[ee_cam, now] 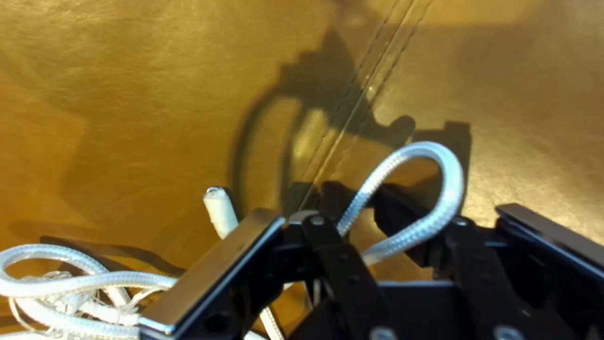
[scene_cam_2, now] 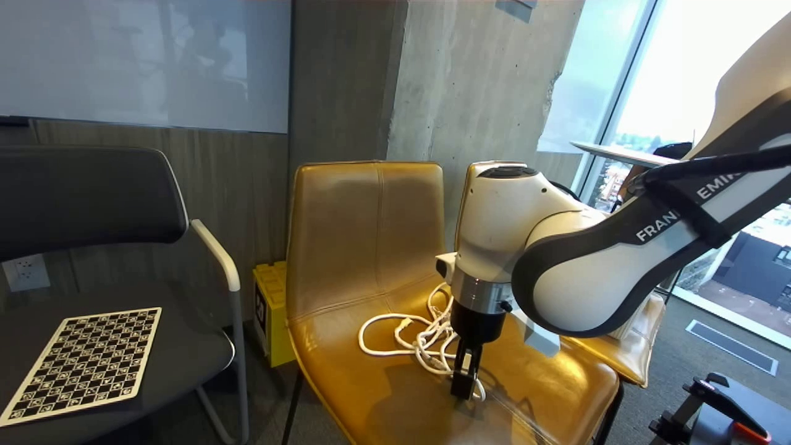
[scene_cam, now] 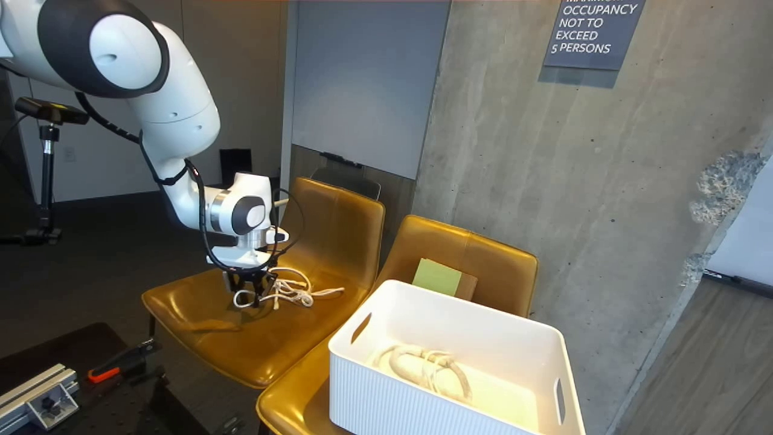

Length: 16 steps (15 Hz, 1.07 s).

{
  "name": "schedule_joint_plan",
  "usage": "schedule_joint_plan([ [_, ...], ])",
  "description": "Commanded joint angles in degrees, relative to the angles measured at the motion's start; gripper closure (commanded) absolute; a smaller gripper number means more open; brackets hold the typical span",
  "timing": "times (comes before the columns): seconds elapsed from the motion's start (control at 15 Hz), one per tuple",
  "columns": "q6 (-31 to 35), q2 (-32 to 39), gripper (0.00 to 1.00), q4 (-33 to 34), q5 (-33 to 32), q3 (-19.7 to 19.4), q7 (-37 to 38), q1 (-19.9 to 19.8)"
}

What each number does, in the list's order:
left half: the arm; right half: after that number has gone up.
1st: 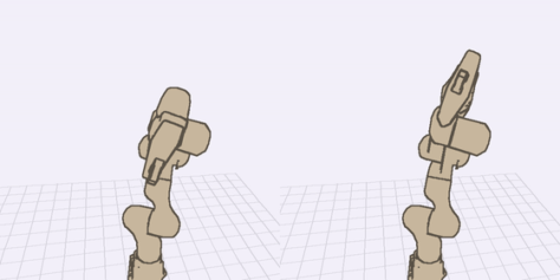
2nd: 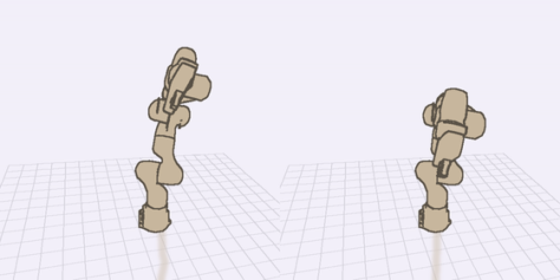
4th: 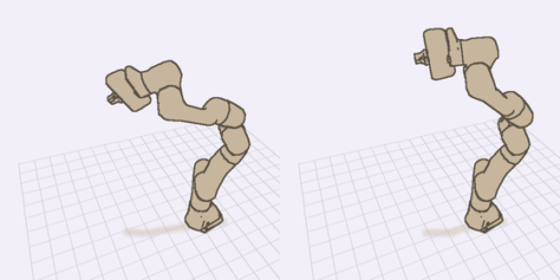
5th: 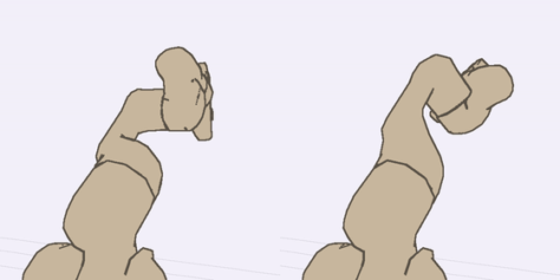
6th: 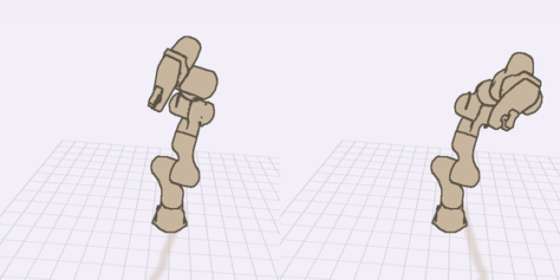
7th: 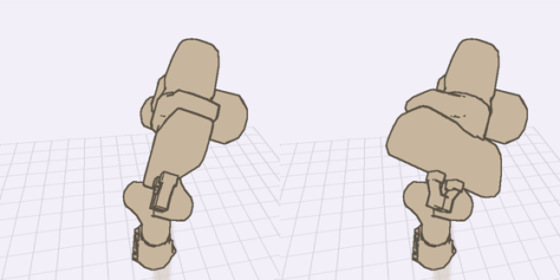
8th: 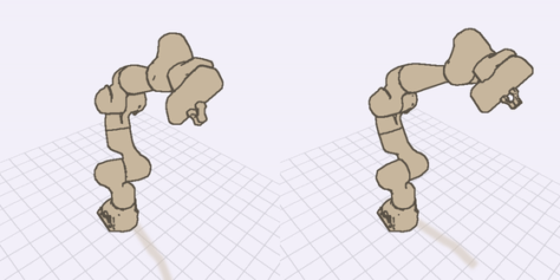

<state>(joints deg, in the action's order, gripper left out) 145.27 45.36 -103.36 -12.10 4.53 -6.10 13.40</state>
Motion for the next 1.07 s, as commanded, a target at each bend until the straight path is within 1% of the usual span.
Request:
schedule_joint_plan([
  [0.0, -0.4, 0.7, 1.0, 1.0, -0.2, -0.8, 1.5, 0.1],
  [0.13, -0.5, -0.4, 1.0, 0.3, -0.1, -1.1, 2.4, 0.2],
  [0.33, -2.6, -4.5, 0.99, -0.9, 0.2, -1.3, 4.6, 0.7],
  [0.47, -3.8, -10.3, 0.99, -2.9, 0.6, -0.8, 6.2, 1.0],
  [0.8, -1.2, -22.0, 0.99, -4.9, -0.5, -1.3, 11.3, 1.9],
  [1.0, -1.6, -29.8, 0.99, -5.4, -1.5, -1.2, 13.9, 2.0],
])
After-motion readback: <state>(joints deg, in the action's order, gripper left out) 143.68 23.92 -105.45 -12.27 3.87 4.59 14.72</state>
